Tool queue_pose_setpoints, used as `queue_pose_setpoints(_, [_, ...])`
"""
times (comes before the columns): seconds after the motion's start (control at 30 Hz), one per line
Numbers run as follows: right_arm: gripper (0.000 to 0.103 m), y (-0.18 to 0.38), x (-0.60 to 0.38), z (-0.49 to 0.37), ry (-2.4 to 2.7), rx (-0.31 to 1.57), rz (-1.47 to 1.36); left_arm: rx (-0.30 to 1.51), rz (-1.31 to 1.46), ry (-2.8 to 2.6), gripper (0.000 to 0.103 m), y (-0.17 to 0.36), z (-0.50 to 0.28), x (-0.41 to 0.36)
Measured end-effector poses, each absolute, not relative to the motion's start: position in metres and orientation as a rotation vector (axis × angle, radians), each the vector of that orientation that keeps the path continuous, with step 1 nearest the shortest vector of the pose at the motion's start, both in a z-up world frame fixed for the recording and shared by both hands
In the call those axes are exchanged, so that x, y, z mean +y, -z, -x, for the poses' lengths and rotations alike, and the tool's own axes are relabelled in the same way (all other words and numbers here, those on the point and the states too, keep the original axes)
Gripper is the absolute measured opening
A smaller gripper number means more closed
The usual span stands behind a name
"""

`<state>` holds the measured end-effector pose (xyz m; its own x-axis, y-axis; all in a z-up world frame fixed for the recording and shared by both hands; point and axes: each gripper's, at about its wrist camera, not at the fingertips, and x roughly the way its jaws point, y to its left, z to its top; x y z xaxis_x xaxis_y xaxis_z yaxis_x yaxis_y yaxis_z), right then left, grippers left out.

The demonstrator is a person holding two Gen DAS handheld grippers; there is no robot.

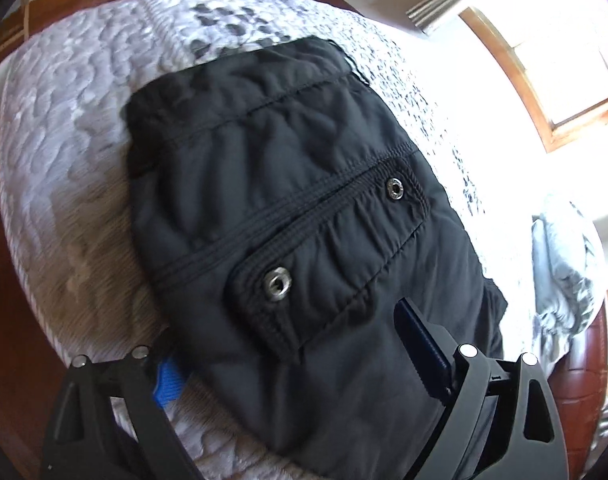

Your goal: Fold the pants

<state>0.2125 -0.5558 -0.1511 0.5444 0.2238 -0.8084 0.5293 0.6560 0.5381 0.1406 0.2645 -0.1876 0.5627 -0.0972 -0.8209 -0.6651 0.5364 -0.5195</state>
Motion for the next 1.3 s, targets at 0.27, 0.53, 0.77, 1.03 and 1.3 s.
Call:
queue_pose_setpoints(0.27, [0.008, 0.069, -0.47, -0.244, 0.199, 0.936, -0.425, 0.906, 1.04, -0.357, 0.094, 0.182, -0.109, 0.267])
queue_pose_setpoints(0.53, [0.008, 0.033, -0.352, -0.267, -0.037, 0.885, -0.12, 0.902, 1.069, -0.322, 0.095, 0.184, -0.107, 0.246])
queue_pose_setpoints(0.77, [0.008, 0.044, -0.275, -0.271, -0.171, 0.922, 0.03, 0.897, 1.105, -0.315, 0.096, 0.187, -0.095, 0.254])
queue_pose_setpoints(1.03, [0.008, 0.067, -0.221, -0.26, -0.294, 0.987, 0.158, 0.893, 1.134, -0.333, 0.096, 0.192, -0.082, 0.265])
queue_pose_setpoints(1.3, [0.008, 0.103, -0.168, -0.233, -0.363, 1.016, 0.392, 0.898, 1.145, -0.328, 0.096, 0.194, -0.079, 0.266])
